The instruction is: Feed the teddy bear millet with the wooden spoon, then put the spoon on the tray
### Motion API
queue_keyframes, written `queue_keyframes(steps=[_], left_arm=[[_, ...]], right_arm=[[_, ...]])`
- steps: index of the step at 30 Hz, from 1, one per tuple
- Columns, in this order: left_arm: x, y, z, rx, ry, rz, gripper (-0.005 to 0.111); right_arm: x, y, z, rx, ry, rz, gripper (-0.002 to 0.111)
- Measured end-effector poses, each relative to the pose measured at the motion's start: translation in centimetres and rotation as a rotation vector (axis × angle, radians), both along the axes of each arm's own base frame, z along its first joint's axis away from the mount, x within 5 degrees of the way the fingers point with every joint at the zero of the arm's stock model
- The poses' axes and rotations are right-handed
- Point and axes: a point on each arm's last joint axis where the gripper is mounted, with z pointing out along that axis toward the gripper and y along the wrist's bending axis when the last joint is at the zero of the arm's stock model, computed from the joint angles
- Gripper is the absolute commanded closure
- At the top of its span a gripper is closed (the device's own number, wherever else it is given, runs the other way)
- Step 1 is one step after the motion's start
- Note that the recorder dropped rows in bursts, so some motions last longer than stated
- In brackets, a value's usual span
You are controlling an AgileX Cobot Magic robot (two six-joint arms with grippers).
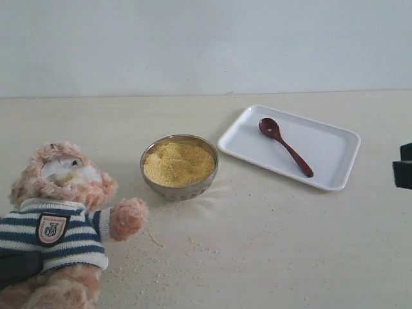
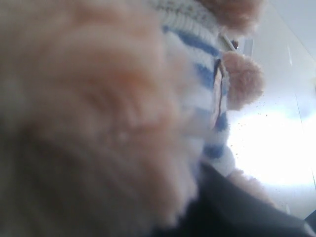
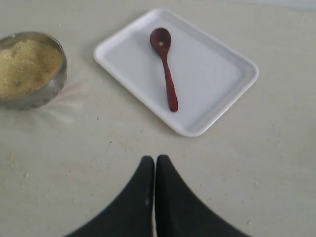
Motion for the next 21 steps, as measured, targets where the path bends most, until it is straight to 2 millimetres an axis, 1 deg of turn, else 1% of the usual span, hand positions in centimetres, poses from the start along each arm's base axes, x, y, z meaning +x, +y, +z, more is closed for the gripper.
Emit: queue_keyframes(steps=[3, 7, 11, 13, 15, 18, 19, 20, 21], left_arm=[[0.0, 0.0, 0.0, 0.0, 0.0, 0.0, 0.102], [0.0, 0.0, 0.0, 0.0, 0.0, 0.0, 0.102], [0.0, 0.0, 0.0, 0.0, 0.0, 0.0, 0.102], [0.0, 0.0, 0.0, 0.0, 0.0, 0.0, 0.102], [0.0, 0.0, 0.0, 0.0, 0.0, 0.0, 0.102], [0.0, 0.0, 0.0, 0.0, 0.0, 0.0, 0.102], [0.0, 0.0, 0.0, 0.0, 0.0, 0.0, 0.102], [0.0, 0.0, 0.0, 0.0, 0.0, 0.0, 0.102], [0.0, 0.0, 0.0, 0.0, 0.0, 0.0, 0.102]], right_arm=[[-1.5, -0.5, 1.3, 0.028, -0.083, 0.0, 0.108], [-3.0, -1.0, 2.5, 0.059, -0.17, -0.001, 0.108], [-4.1, -1.4, 3.1, 0.077, -0.223, -0.001, 0.108], [-4.4, -1.5, 3.0, 0.086, -0.252, -0.004, 0.108], [-4.6, -1.7, 2.4, 0.092, -0.28, -0.016, 0.108], [-5.1, -2.1, 0.7, 0.109, -0.358, -0.036, 0.108], [-5.4, -2.2, -0.1, 0.117, -0.393, -0.038, 0.108], [-6.1, -2.5, -1.7, 0.134, -0.455, -0.043, 0.108], [-6.5, -2.6, -2.7, 0.142, -0.479, -0.045, 0.108]])
